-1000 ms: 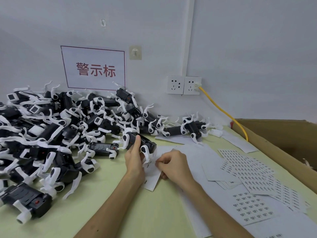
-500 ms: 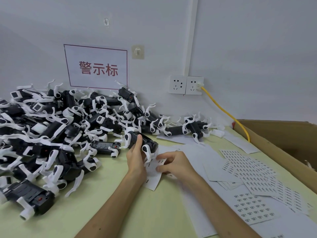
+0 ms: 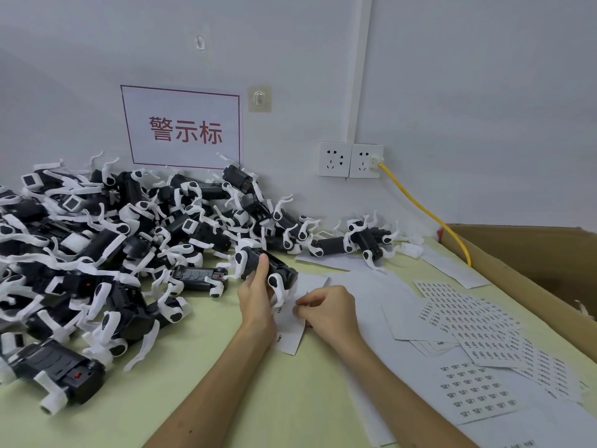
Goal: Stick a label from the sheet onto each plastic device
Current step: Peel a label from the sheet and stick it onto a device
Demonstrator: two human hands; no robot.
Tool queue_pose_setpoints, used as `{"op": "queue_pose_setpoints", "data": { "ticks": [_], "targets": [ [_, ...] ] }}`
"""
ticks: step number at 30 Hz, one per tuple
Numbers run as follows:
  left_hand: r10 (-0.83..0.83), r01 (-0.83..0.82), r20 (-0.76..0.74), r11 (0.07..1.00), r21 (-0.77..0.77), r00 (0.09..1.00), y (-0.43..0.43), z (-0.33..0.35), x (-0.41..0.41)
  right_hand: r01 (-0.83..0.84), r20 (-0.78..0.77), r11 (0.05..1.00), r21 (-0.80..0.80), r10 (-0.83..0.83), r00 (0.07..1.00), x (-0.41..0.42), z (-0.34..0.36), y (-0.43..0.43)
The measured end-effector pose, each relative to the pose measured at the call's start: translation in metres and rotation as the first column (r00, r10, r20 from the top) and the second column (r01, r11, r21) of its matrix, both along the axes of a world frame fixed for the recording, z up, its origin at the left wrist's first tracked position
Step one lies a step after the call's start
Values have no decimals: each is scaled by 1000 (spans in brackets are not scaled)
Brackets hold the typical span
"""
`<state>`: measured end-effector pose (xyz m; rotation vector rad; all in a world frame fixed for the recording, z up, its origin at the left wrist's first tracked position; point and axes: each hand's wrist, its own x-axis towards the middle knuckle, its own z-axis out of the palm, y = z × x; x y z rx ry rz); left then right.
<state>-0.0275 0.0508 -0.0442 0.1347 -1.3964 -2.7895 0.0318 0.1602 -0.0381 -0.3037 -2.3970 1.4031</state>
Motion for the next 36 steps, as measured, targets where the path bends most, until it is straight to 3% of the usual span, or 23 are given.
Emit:
{"op": "queue_pose_setpoints", "data": {
  "ticks": [21,29,32,36],
  "targets": [
    [-32,32,12,999,-20,999,0,2,2,23,-34,999,-28,-24,999,-9,-5,10],
    [-27,27,7,1000,-16,1000,-1,7,7,-82,22,996,-33,83,996,-5,1,13],
    [-29,29,-12,999,-31,1000,0,7,8,-47,20,999,5,47,999,-6,0,12],
    [-27,27,5,999,-22,1000,-1,8,9,35,-23,997,-65,-37,999,-8,-3,12]
  ]
}}
